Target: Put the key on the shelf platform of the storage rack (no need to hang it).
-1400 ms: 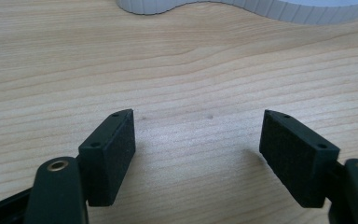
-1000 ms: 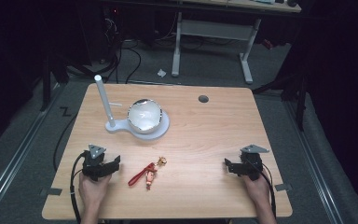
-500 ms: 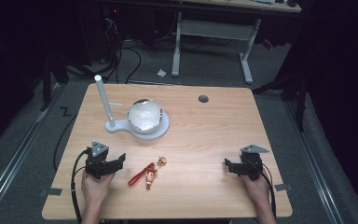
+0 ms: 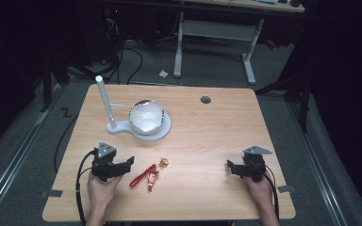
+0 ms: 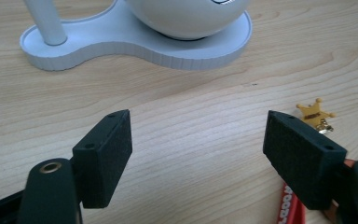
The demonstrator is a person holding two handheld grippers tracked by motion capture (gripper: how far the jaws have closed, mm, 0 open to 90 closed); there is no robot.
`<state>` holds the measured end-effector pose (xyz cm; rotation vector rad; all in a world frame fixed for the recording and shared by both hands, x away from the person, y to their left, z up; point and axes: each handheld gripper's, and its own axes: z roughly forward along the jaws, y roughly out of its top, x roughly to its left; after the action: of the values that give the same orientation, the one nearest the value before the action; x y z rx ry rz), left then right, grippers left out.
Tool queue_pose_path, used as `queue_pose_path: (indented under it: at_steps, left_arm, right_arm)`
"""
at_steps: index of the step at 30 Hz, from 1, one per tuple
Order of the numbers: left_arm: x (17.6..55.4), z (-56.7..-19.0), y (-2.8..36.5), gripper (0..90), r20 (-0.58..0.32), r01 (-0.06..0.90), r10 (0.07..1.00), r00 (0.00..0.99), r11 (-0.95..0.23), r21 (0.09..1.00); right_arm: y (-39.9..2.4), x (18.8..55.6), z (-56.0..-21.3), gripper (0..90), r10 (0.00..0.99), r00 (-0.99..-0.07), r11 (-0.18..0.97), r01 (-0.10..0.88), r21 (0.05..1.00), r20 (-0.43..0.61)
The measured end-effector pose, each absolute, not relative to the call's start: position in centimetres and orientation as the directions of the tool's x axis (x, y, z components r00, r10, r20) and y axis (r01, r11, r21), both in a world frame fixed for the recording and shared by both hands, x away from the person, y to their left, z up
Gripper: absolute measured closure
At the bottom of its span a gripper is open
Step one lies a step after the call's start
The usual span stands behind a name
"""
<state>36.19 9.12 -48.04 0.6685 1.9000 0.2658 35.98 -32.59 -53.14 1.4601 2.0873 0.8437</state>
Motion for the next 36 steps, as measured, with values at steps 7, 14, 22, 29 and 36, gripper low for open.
queue_pose_path:
  at_steps: [7, 14, 22, 29, 36]
  left_arm:
    - [35.4, -47.8, 7.8, 22.9, -0.778, 0.37, 0.57, -0.266, 0.805, 0.463]
    - [34.4, -48.1, 6.0, 19.6, -0.763, 0.422, 0.593, -0.255, 0.779, 0.464]
    - [33.1, -48.9, 3.8, 18.2, -0.741, 0.481, 0.631, -0.23, 0.736, 0.477]
    - [32.5, -50.0, 2.6, 17.6, -0.713, 0.502, 0.662, -0.232, 0.709, 0.495]
    - [32.3, -50.8, 2.1, 17.9, -0.696, 0.517, 0.676, -0.241, 0.697, 0.497]
  right_arm:
    - [-32.6, 36.0, -53.1, 15.1, 0.942, -0.335, 0.251, 0.664, 0.705, -0.02]
    - [-32.6, 36.0, -53.1, 15.1, 0.942, -0.335, 0.251, 0.664, 0.705, -0.02]
    - [-32.6, 36.0, -53.1, 15.1, 0.942, -0.335, 0.251, 0.664, 0.705, -0.02]
    - [-32.6, 36.0, -53.1, 15.1, 0.942, -0.335, 0.251, 0.664, 0.705, -0.02]
    - [-32.6, 36.0, -53.1, 15.0, 0.942, -0.334, 0.25, 0.664, 0.704, -0.019]
